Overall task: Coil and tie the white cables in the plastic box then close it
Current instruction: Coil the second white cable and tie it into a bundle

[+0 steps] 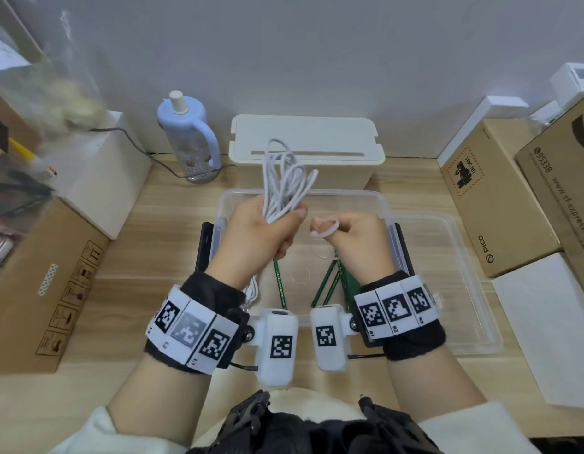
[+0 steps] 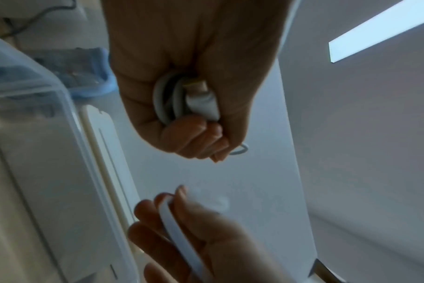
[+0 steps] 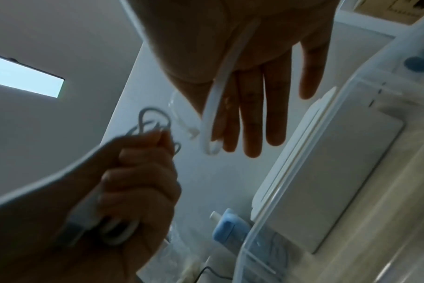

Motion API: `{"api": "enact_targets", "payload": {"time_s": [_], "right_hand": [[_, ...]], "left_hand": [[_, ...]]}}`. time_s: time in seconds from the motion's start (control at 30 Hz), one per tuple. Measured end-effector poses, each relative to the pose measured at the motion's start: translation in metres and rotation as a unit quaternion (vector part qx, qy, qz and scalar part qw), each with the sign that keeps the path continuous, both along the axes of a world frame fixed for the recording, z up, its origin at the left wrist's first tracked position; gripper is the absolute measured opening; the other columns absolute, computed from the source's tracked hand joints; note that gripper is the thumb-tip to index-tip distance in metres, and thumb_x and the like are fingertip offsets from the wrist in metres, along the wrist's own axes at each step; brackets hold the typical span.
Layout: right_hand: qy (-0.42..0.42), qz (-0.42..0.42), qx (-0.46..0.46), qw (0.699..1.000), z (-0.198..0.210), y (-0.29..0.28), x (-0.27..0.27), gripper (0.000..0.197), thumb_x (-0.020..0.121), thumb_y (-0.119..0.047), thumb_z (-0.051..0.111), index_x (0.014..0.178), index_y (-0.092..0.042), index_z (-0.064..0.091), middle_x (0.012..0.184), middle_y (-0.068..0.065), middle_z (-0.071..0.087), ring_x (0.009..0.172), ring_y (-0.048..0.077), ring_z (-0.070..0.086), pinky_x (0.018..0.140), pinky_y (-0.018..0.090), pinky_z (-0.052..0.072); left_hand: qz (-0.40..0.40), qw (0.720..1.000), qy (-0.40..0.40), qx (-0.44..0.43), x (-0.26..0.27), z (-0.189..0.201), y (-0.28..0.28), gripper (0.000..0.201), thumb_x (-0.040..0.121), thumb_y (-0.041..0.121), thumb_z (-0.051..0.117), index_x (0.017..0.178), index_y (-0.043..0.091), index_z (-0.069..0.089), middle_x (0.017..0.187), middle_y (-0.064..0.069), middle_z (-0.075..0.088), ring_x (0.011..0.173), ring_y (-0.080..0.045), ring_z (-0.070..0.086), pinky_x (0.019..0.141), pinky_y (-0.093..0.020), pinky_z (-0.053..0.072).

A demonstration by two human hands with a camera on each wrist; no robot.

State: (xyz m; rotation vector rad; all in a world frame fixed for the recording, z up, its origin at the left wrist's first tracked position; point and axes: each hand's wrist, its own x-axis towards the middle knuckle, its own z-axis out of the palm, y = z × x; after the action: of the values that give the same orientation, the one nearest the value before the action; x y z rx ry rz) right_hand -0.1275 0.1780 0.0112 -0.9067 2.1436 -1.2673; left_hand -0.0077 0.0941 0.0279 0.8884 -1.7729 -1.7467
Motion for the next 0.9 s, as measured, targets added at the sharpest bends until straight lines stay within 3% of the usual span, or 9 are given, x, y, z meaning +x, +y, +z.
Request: {"api": "enact_targets", "payload": {"time_s": [0.07, 0.17, 0.33, 0.43, 0.53, 0.63, 0.7, 0.8, 0.9], "right_hand": [[0.052, 0.003, 0.019, 0.998, 0.002, -0.001, 0.002, 0.02, 0.081, -0.03, 0.065, 0.077, -0.013, 0.074, 0.076, 0.011, 0.072, 0.075, 0.023, 0.065, 0.071, 0.042, 0.052], [0.123, 0.004, 0.068, 0.99, 0.005, -0.003, 0.0, 0.014, 0.079, -0.019, 0.061, 0.086, -0.017, 0.073, 0.083, 0.009, 0.073, 0.083, 0.026, 0.066, 0.074, 0.042, 0.054], [0.167, 0.009, 0.056, 0.984, 0.002, -0.001, 0.001, 0.015, 0.08, -0.02, 0.063, 0.091, -0.017, 0.072, 0.087, 0.006, 0.074, 0.086, 0.024, 0.066, 0.076, 0.038, 0.054], [0.094, -0.004, -0.022, 0.995, -0.003, -0.002, 0.0, 0.006, 0.077, -0.017, 0.071, 0.083, -0.018, 0.072, 0.074, -0.008, 0.07, 0.073, 0.008, 0.066, 0.073, 0.023, 0.053], [0.002, -0.006, -0.082, 0.997, -0.009, -0.003, -0.003, 0.025, 0.076, -0.004, 0.07, 0.071, -0.026, 0.06, 0.069, -0.015, 0.063, 0.065, -0.006, 0.061, 0.069, 0.009, 0.049], [-0.101, 0.037, -0.112, 0.988, -0.01, -0.003, -0.001, 0.025, 0.083, 0.006, 0.056, 0.076, -0.018, 0.053, 0.065, -0.005, 0.063, 0.06, -0.002, 0.062, 0.066, 0.013, 0.051], [-0.129, 0.062, -0.117, 0.983, -0.008, -0.002, 0.001, 0.025, 0.089, 0.004, 0.047, 0.081, -0.018, 0.052, 0.062, 0.0, 0.059, 0.05, 0.003, 0.055, 0.054, 0.016, 0.048], [-0.054, 0.063, -0.111, 0.99, -0.008, -0.003, 0.002, 0.017, 0.092, -0.015, 0.05, 0.083, -0.029, 0.054, 0.056, 0.0, 0.051, 0.046, 0.004, 0.045, 0.048, 0.016, 0.037], [0.018, 0.025, -0.115, 0.993, -0.008, -0.003, 0.002, 0.019, 0.087, -0.029, 0.059, 0.068, -0.032, 0.059, 0.058, 0.012, 0.056, 0.056, 0.023, 0.05, 0.056, 0.032, 0.042]], "left_hand": [[-0.045, 0.999, -0.019, 0.009, -0.001, 0.003, 0.005, 0.01, 0.087, 0.012, 0.06, 0.079, 0.009, 0.064, 0.051, 0.0, 0.046, 0.042, -0.011, 0.039, 0.04, -0.02, 0.035], [-0.096, 0.994, -0.049, 0.026, -0.001, 0.005, 0.011, 0.014, 0.087, 0.014, 0.062, 0.073, 0.013, 0.061, 0.051, 0.0, 0.048, 0.042, -0.01, 0.041, 0.04, -0.019, 0.036], [-0.089, 0.994, -0.067, 0.003, -0.002, 0.006, 0.011, 0.018, 0.087, 0.012, 0.061, 0.07, 0.009, 0.055, 0.052, -0.004, 0.047, 0.042, -0.014, 0.04, 0.041, -0.023, 0.034], [-0.068, 0.994, -0.022, 0.088, -0.002, 0.007, 0.007, 0.015, 0.089, 0.009, 0.057, 0.074, 0.01, 0.056, 0.048, 0.002, 0.043, 0.039, -0.01, 0.036, 0.038, -0.019, 0.029], [-0.061, 0.987, 0.011, 0.148, -0.002, 0.006, 0.004, 0.024, 0.09, 0.01, 0.055, 0.066, 0.016, 0.058, 0.045, 0.004, 0.04, 0.038, -0.009, 0.032, 0.038, -0.017, 0.025], [-0.043, 0.985, 0.011, 0.167, -0.003, 0.004, 0.002, 0.024, 0.091, 0.011, 0.053, 0.067, 0.014, 0.055, 0.044, 0.005, 0.04, 0.036, -0.007, 0.033, 0.037, -0.016, 0.025], [-0.03, 0.983, 0.015, 0.183, -0.003, 0.002, -0.001, 0.022, 0.091, 0.012, 0.052, 0.07, 0.013, 0.053, 0.044, 0.005, 0.04, 0.036, -0.006, 0.033, 0.036, -0.016, 0.026], [-0.027, 0.98, 0.018, 0.196, -0.002, 0.0, -0.004, 0.019, 0.092, 0.014, 0.052, 0.073, 0.012, 0.053, 0.046, 0.005, 0.04, 0.037, -0.006, 0.034, 0.036, -0.016, 0.027], [-0.031, 0.98, 0.022, 0.193, -0.001, 0.0, -0.002, 0.016, 0.091, 0.014, 0.052, 0.075, 0.011, 0.054, 0.046, 0.005, 0.04, 0.037, -0.006, 0.034, 0.036, -0.016, 0.027]]}}
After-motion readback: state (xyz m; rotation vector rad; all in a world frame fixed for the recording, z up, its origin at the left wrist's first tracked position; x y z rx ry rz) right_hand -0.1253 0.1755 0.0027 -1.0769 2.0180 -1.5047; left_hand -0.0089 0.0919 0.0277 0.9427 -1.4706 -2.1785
